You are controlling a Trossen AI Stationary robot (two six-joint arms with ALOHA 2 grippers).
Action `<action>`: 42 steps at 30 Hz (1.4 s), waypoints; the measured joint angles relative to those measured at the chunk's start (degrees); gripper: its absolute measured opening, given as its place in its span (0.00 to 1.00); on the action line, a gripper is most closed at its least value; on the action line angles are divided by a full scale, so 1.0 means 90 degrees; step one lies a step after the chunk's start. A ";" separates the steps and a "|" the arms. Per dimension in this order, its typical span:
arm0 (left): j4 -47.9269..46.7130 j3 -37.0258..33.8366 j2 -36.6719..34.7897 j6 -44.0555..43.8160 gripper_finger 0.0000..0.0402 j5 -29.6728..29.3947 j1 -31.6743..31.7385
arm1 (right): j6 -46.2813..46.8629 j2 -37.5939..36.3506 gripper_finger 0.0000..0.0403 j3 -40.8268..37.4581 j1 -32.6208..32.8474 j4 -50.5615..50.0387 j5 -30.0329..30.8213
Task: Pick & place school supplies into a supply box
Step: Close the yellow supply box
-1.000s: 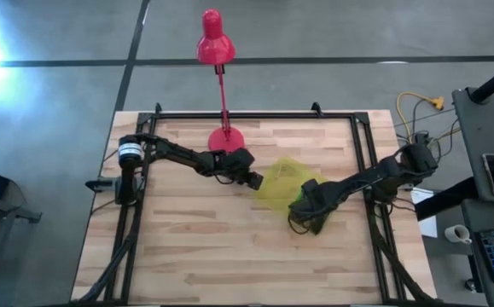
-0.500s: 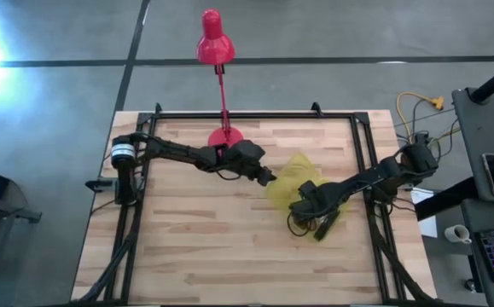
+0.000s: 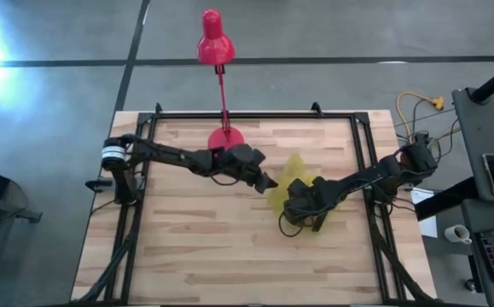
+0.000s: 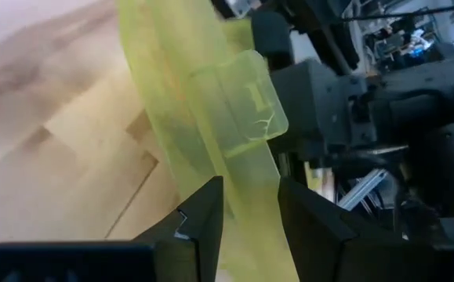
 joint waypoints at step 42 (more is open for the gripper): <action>0.1129 0.0015 0.0045 -0.0403 0.27 -0.0440 -0.0391 | 0.3567 -0.0419 0.19 0.1110 0.1638 -0.4237 0.0266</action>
